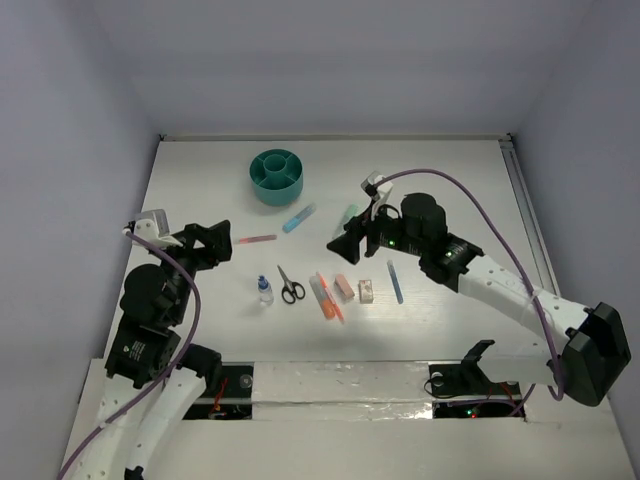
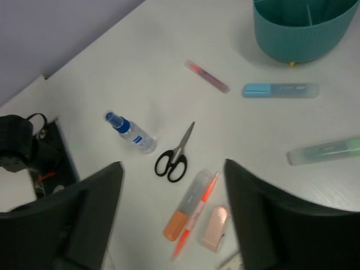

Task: Sort the stationery into containers
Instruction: Pick up the stationery from the center of the board.

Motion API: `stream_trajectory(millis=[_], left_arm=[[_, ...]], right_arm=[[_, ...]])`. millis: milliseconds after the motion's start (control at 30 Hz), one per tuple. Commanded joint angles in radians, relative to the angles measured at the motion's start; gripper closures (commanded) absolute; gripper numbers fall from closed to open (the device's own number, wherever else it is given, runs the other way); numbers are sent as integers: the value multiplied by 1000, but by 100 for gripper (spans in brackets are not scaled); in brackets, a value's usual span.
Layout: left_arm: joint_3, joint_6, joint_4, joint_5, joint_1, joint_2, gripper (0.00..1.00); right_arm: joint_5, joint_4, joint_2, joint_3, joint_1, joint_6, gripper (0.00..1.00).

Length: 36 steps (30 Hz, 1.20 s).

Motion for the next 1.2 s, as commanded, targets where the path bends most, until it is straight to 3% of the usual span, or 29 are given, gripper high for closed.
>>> stream_trajectory(millis=[0, 67, 167, 200, 233, 267, 300, 333, 367, 400, 467, 500, 567, 600, 700, 733, 833, 900, 1167], left_arm=[[-4, 19, 24, 7, -4, 13, 29], [4, 25, 18, -5, -4, 8, 32], [7, 47, 5, -7, -4, -7, 40], [3, 48, 10, -2, -4, -22, 49], [-2, 50, 16, -1, -4, -34, 55], [-17, 51, 28, -2, -4, -54, 67], [-23, 53, 28, -11, -4, -64, 67], [-28, 48, 32, -30, -4, -65, 79], [-31, 41, 28, -66, -4, -65, 85], [-33, 39, 16, -80, -4, -61, 92], [-31, 33, 4, -100, -4, -51, 97], [-31, 30, -1, -101, -4, -45, 97], [-34, 27, -1, -105, -4, -47, 97], [-34, 28, -1, -105, -4, -48, 92], [-33, 28, -1, -98, 20, -56, 77], [-34, 28, 4, -90, 20, -61, 64], [-43, 34, 27, -39, 74, -76, 47], [-46, 37, 27, -9, 83, -73, 44], [-46, 37, 22, -15, 83, -76, 45]], right_arm=[[-66, 81, -2, -5, 5, -11, 10], [-99, 132, 9, -21, 5, 4, 11], [-132, 206, 42, -44, 23, 44, 69], [-132, 209, 78, -36, 48, 47, 100], [-116, 208, 96, -27, 65, 47, 100], [-103, 196, 128, -4, 101, 33, 100], [-87, 194, 144, -4, 102, 27, 100], [-58, 196, 158, 14, 129, 21, 100], [-47, 197, 170, 24, 140, 15, 99], [-39, 194, 193, 33, 140, 13, 79], [-7, 199, 210, 50, 166, -1, 44], [2, 197, 219, 56, 180, -5, 19], [19, 174, 254, 88, 204, -24, 9], [27, 161, 273, 103, 214, -33, 5], [65, 119, 342, 160, 255, -71, 4], [76, 114, 357, 171, 264, -76, 4], [84, 90, 423, 232, 274, -85, 4], [90, 76, 476, 281, 286, -99, 5], [50, 33, 609, 398, 330, -136, 12]])
